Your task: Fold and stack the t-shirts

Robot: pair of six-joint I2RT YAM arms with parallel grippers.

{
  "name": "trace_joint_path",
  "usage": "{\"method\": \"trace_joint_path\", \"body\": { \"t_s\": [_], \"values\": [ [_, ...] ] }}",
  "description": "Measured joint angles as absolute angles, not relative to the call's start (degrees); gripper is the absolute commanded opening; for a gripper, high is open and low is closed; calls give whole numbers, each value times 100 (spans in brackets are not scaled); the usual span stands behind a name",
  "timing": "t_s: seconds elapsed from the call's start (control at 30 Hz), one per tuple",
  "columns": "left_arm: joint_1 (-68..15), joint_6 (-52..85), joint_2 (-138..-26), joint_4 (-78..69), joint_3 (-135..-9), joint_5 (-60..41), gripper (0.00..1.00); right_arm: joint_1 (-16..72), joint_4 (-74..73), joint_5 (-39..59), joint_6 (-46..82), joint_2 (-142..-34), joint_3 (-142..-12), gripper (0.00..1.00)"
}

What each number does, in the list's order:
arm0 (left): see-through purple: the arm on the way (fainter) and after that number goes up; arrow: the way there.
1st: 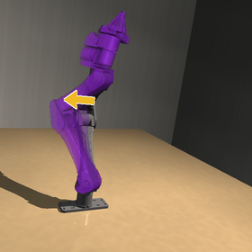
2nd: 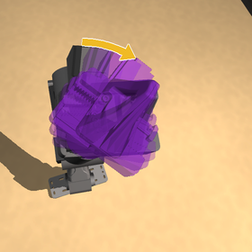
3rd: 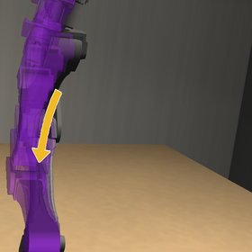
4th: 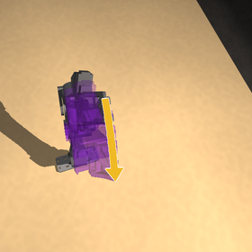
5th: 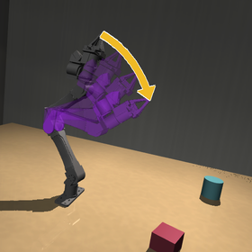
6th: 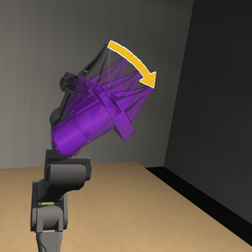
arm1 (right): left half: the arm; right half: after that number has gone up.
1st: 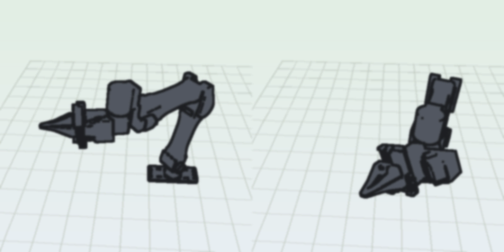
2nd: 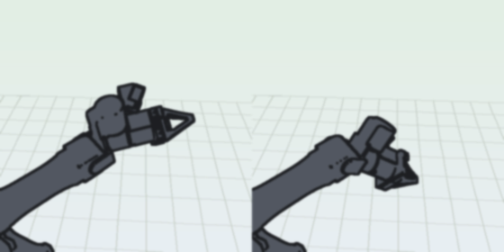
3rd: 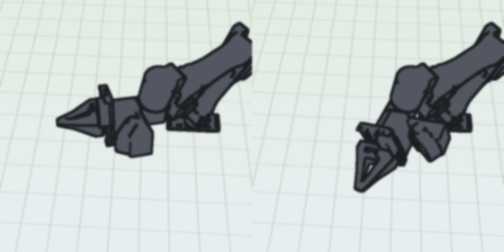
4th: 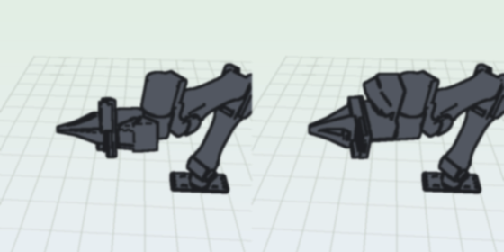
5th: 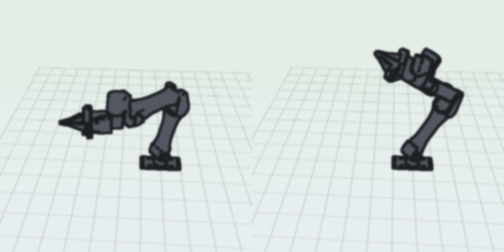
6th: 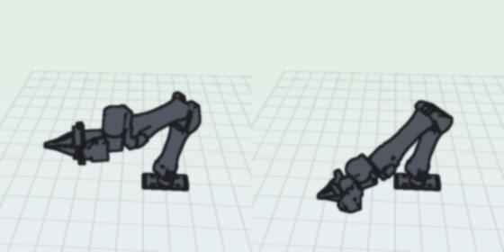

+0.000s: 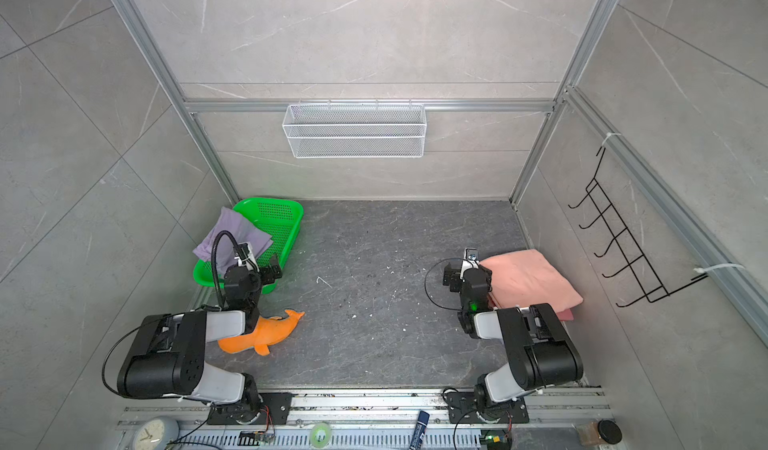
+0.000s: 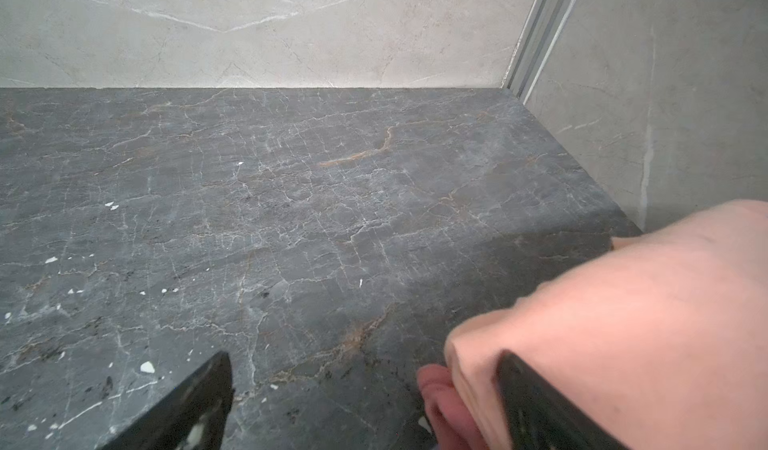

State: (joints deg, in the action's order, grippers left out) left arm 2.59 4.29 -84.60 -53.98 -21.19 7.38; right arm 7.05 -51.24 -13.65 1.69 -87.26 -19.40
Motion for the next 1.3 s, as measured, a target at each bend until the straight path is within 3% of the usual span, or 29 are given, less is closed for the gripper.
{"method": "trace_joint_path", "body": {
  "t_s": [1.0,1.13,1.3],
  "values": [
    [259,429,-8458,-5389,-2121,733,100,705,-5127,-1365,167,-8726,-1940,100],
    [261,362,-8165,-4128,-2585,611,100,705,-4121,-1299,167,-8217,-2215,99],
    [244,362,-7419,-2071,-3618,244,100,746,-2458,-1057,545,-7317,-3533,100]
  ]
}}
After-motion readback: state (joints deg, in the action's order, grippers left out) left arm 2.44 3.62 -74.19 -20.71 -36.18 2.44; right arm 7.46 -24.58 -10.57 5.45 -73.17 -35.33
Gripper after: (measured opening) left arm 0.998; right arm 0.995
